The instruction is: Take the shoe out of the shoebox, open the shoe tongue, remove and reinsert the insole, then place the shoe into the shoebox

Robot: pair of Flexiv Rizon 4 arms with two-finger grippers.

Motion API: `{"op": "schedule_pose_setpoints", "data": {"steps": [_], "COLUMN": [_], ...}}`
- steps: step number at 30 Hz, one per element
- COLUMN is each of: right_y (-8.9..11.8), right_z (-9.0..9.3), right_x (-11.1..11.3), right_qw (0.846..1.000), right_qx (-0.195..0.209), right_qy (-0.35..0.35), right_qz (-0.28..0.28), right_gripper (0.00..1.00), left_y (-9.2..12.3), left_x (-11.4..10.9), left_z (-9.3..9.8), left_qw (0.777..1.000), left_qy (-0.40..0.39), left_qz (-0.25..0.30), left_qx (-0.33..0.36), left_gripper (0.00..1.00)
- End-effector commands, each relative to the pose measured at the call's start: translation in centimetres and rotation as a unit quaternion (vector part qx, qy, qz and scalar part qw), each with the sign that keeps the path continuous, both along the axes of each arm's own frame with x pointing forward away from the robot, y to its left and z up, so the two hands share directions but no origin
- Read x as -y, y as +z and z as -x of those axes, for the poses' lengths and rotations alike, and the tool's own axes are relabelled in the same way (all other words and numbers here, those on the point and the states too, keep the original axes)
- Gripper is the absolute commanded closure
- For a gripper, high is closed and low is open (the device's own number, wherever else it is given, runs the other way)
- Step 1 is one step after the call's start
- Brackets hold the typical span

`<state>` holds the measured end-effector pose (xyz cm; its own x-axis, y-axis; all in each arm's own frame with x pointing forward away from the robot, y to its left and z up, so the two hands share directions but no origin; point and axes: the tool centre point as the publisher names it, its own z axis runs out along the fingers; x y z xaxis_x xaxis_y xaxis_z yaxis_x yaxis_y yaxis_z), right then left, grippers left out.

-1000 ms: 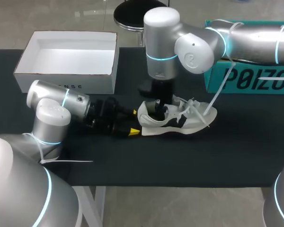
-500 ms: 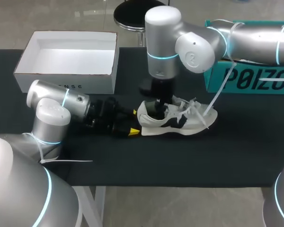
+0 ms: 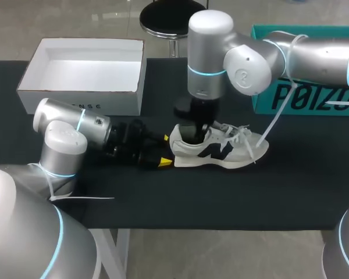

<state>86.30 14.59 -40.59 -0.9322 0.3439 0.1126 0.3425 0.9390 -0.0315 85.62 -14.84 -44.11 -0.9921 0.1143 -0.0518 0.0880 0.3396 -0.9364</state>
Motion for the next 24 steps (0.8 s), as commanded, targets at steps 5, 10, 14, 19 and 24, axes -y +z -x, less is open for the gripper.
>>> {"op": "schedule_pose_setpoints", "data": {"steps": [5,10,14,19,24], "right_y": [0.2,0.2,0.8,1.6,2.2], "right_z": [0.2,0.3,0.3,0.4,0.7], "right_x": [-0.1,-0.3,-0.2,0.3,0.9], "right_qw": [1.000,1.000,1.000,1.000,0.999], "right_qx": [0.008,0.010,0.019,0.030,0.038], "right_qy": [0.005,0.008,0.003,-0.008,-0.023], "right_qz": [0.003,0.003,0.001,-0.006,-0.016], "right_gripper": [1.00,1.00,1.00,1.00,1.00], "left_y": [-0.2,-0.2,-0.2,-0.2,-0.2], "left_x": [0.3,0.3,0.3,0.3,0.3], "left_z": [-0.1,-0.1,-0.1,-0.1,-0.1], "left_qw": [1.000,1.000,1.000,1.000,1.000], "left_qy": [0.000,0.000,0.000,0.000,0.000], "left_qz": [-0.001,-0.001,-0.001,-0.001,-0.001], "left_qx": [0.000,0.000,0.000,0.000,0.000], "left_gripper": [1.00,1.00,1.00,1.00,1.00]}}
